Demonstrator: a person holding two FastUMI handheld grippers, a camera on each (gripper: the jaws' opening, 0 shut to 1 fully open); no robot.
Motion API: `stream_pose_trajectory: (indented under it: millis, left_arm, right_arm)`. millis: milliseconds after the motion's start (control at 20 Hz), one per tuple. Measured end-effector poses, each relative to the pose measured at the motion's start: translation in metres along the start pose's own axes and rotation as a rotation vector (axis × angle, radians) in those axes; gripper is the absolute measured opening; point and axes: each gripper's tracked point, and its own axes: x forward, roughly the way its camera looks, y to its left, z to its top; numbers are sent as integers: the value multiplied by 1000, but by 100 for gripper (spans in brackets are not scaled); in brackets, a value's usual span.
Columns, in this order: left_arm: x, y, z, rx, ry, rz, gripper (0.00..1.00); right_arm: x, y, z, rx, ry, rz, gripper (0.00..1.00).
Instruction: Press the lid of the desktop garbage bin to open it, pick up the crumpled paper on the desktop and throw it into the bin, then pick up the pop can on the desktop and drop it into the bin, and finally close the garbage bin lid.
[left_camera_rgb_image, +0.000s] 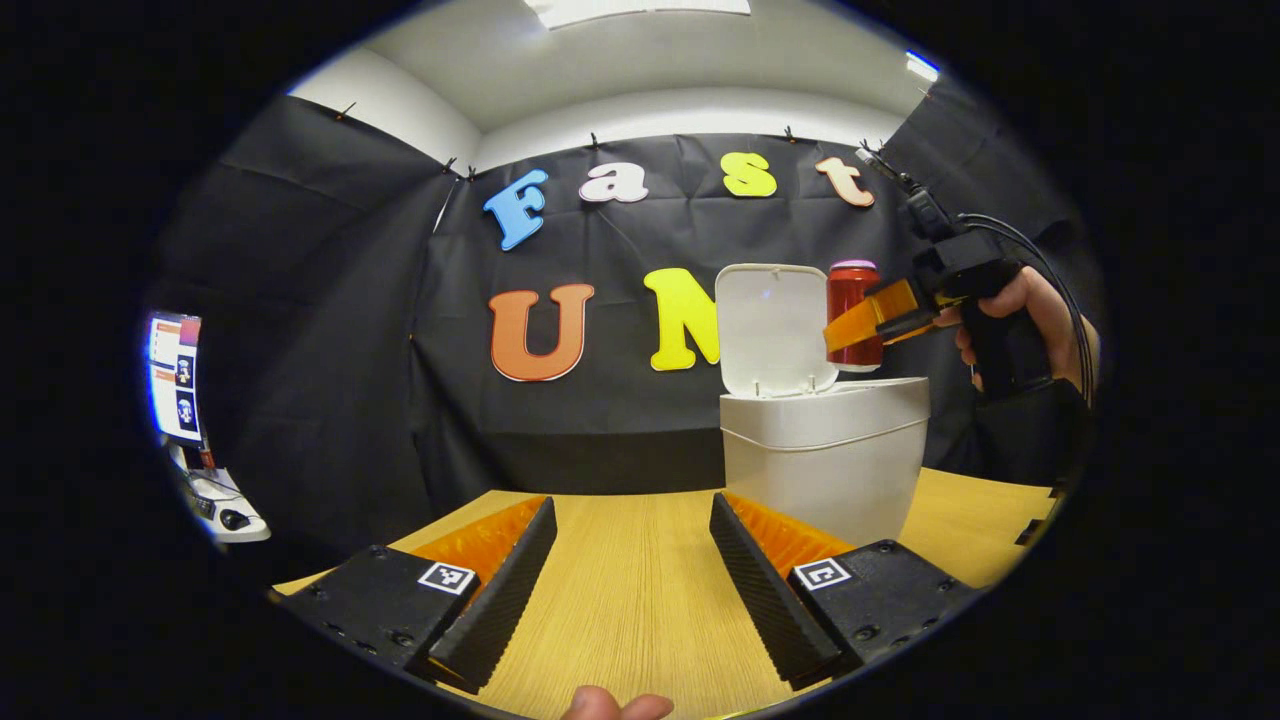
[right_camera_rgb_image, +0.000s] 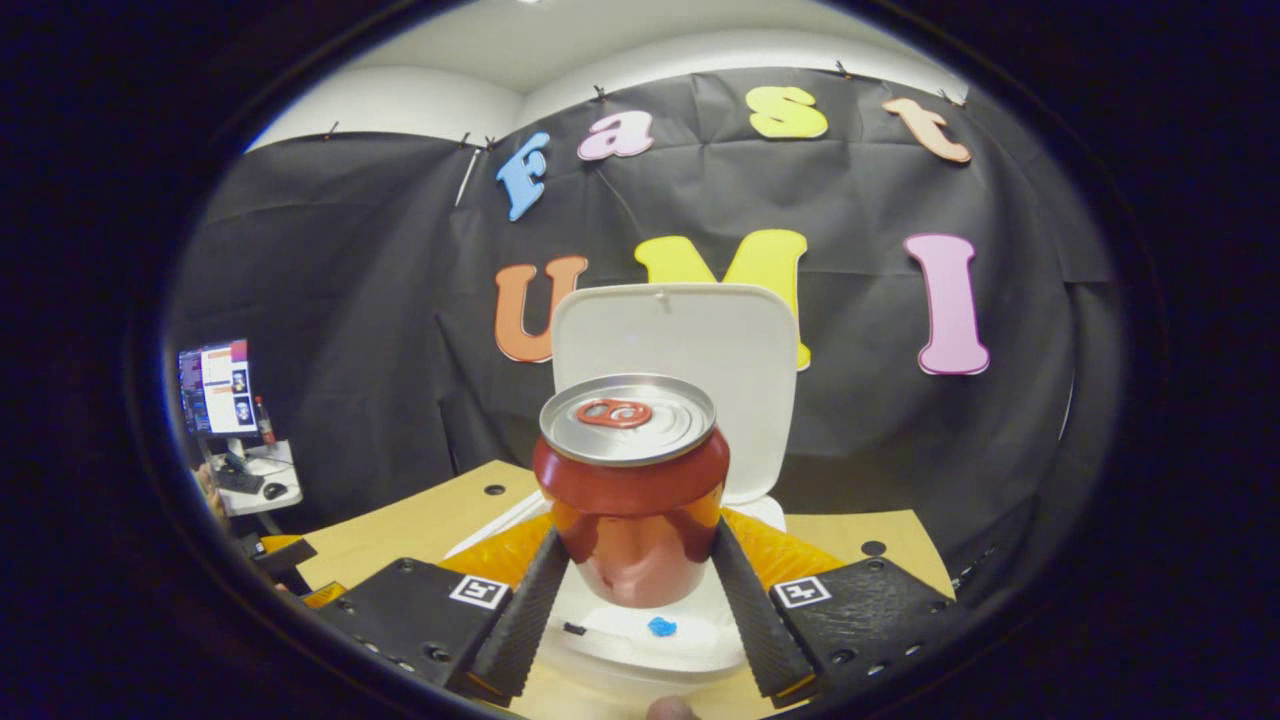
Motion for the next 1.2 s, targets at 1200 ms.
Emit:
stream_pose_trajectory:
  millis: [1200]
  left_arm:
    - [-3, 18, 4, -22, 2, 43, 99]
  right_arm:
    - [-13, 5, 113, 25, -189, -76, 96]
